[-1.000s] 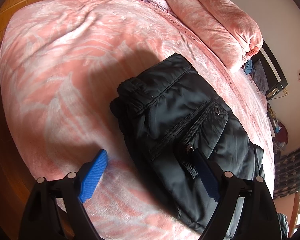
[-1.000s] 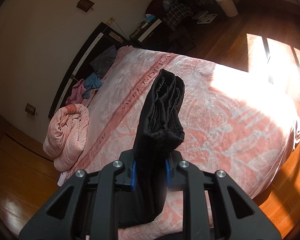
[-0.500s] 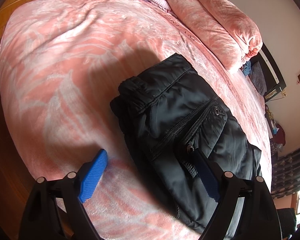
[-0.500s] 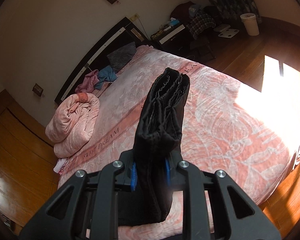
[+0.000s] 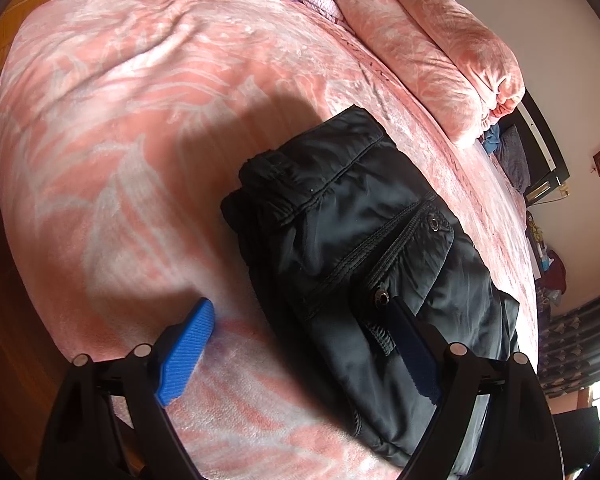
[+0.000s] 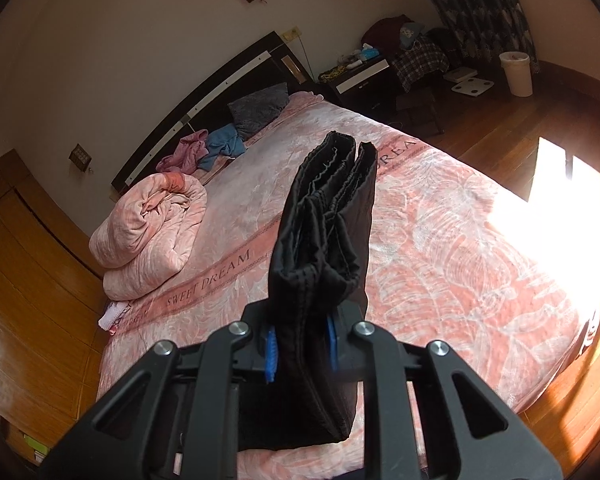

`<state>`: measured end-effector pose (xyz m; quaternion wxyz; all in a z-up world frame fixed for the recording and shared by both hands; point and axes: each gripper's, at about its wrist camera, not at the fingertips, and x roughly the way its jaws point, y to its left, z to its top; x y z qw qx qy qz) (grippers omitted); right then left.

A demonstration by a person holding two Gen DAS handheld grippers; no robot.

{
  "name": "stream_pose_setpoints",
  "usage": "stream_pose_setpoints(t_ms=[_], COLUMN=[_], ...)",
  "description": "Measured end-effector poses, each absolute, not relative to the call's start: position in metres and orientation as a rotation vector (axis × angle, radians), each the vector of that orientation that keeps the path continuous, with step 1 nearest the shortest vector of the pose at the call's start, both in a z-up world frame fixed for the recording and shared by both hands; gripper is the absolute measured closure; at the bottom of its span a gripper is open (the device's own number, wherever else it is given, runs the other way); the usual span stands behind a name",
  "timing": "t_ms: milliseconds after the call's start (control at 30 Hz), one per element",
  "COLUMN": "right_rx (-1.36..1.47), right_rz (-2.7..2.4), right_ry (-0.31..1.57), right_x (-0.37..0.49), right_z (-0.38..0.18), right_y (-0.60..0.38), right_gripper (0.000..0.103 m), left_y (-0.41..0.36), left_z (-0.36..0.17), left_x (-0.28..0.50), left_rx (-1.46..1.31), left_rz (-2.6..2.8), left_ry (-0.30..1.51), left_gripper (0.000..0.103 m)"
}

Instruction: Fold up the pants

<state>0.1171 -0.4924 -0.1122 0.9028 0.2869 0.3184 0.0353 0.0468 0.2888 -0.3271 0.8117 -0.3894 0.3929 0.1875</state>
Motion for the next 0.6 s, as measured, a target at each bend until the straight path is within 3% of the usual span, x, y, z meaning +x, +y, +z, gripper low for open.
stream_pose_setpoints(t_ms=[600], right_rx=[0.513], right_rz=[0.095], right_ry=[0.6], right_x=[0.107], right_z=[-0.083], right_y=[-0.45], right_gripper=[0.088], left_y=[0.288], left_z=[-0.328], left_x=[0.053], left_rx=[-0.816], left_rz=[0.411], left_ry=[0.863], left_gripper=[0.014])
